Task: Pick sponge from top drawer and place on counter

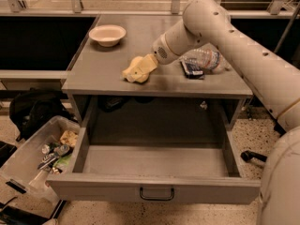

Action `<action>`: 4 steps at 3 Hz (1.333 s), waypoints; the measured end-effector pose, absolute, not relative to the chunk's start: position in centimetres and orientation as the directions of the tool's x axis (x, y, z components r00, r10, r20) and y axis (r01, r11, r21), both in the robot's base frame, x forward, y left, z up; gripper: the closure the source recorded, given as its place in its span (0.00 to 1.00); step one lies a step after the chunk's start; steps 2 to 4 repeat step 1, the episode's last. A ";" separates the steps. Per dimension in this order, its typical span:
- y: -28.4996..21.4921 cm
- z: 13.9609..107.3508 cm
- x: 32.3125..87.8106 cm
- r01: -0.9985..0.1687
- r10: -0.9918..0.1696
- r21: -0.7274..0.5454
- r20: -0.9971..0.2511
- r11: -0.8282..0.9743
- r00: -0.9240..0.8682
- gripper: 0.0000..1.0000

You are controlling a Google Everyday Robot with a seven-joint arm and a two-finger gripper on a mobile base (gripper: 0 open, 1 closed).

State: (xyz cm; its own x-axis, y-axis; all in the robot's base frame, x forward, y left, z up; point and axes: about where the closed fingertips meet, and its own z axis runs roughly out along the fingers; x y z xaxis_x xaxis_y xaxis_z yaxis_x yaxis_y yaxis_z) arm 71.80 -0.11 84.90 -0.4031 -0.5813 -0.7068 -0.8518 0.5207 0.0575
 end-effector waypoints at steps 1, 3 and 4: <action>-0.1 84.9 71.8 -0.852 -0.581 0.058 -0.707 0.521 -0.403 0.00; -0.1 84.9 71.8 -0.852 -0.581 0.058 -0.707 0.521 -0.403 0.00; -0.1 84.9 71.8 -0.852 -0.581 0.058 -0.707 0.521 -0.403 0.00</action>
Offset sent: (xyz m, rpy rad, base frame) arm 0.0000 0.0000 0.0000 0.0000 0.0000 0.0000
